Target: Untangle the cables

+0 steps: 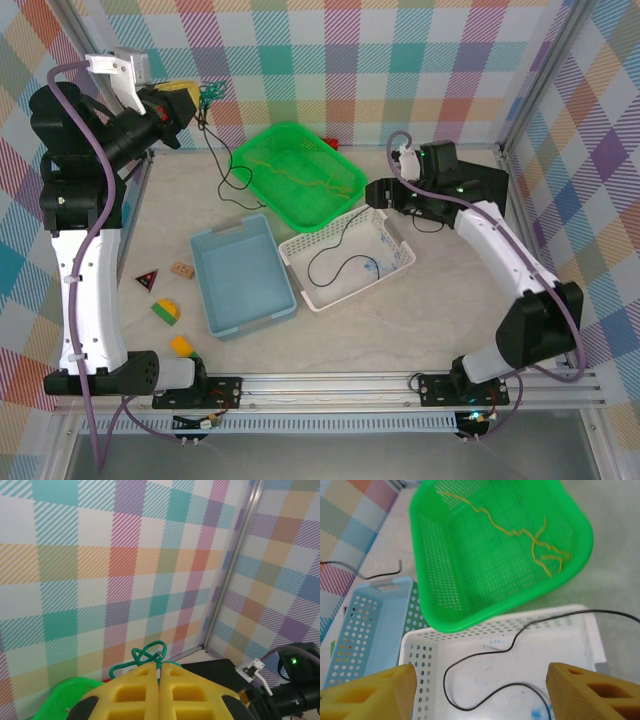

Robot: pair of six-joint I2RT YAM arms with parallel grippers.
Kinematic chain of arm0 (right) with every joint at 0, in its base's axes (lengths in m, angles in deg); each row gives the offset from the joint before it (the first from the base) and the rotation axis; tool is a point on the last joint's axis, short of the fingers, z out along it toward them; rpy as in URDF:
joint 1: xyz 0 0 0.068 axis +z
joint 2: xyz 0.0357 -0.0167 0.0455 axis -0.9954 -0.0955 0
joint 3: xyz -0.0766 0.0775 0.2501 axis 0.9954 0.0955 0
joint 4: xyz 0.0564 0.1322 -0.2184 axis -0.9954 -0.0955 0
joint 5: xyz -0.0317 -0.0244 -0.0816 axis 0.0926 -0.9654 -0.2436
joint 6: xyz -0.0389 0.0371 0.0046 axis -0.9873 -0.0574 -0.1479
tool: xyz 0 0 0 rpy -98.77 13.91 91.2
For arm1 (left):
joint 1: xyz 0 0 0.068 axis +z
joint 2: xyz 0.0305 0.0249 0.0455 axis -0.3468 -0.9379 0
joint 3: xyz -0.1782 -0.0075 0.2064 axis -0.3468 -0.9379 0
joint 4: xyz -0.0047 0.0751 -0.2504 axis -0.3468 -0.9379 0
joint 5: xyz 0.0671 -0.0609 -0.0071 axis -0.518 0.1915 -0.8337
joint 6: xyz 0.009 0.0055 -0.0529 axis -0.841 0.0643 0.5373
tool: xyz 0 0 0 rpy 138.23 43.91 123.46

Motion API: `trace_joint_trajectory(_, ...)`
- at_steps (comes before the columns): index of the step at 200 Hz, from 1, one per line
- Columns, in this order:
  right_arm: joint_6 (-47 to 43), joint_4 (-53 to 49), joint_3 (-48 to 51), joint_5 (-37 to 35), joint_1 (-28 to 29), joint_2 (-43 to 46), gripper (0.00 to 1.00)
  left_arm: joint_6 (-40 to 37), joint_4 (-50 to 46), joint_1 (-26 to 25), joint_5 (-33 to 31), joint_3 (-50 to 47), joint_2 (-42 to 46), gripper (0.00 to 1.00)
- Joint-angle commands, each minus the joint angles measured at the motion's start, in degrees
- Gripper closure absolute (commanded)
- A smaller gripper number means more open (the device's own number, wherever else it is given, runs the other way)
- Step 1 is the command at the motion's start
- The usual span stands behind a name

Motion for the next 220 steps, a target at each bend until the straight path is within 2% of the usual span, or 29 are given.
trace_joint_trajectory(1,-13.88,-0.7,-1.66,9.01,0.06,4.29,0.3,3.06,4.86,0.68,6.92,0.7,0.5,1.0)
trace_joint_trajectory(20,-17.93,5.67,0.71,24.05,1.06,5.63,0.32,4.78,5.89,0.7,8.88,0.31,0.64,1.0)
trace_joint_trajectory(36,-19.55,13.84,2.56,29.45,4.19,5.76,0.3,5.62,5.83,0.68,9.92,0.72,0.68,1.0)
trace_joint_trajectory(68,-20.34,16.98,-5.29,29.74,10.98,-1.88,0.3,9.05,7.56,0.68,13.61,0.73,0.36,1.0)
trace_joint_trajectory(115,-8.07,28.78,-13.37,26.02,16.56,-10.54,0.31,13.87,12.51,0.68,17.38,-1.82,1.45,1.0)
trace_joint_trajectory(136,-5.49,28.03,-17.81,25.09,18.39,-13.45,0.32,16.38,14.86,0.68,17.43,-3.42,2.07,1.0)
trace_joint_trajectory(166,-0.78,31.6,-19.1,24.24,20.02,-15.46,0.33,20.83,20.5,0.67,18.3,-5.99,2.44,1.0)
trace_joint_trajectory(220,6.02,30.37,-21.48,23.42,21.1,-15.62,0.39,21.28,21.21,0.69,18.82,-7.06,2.26,1.0)
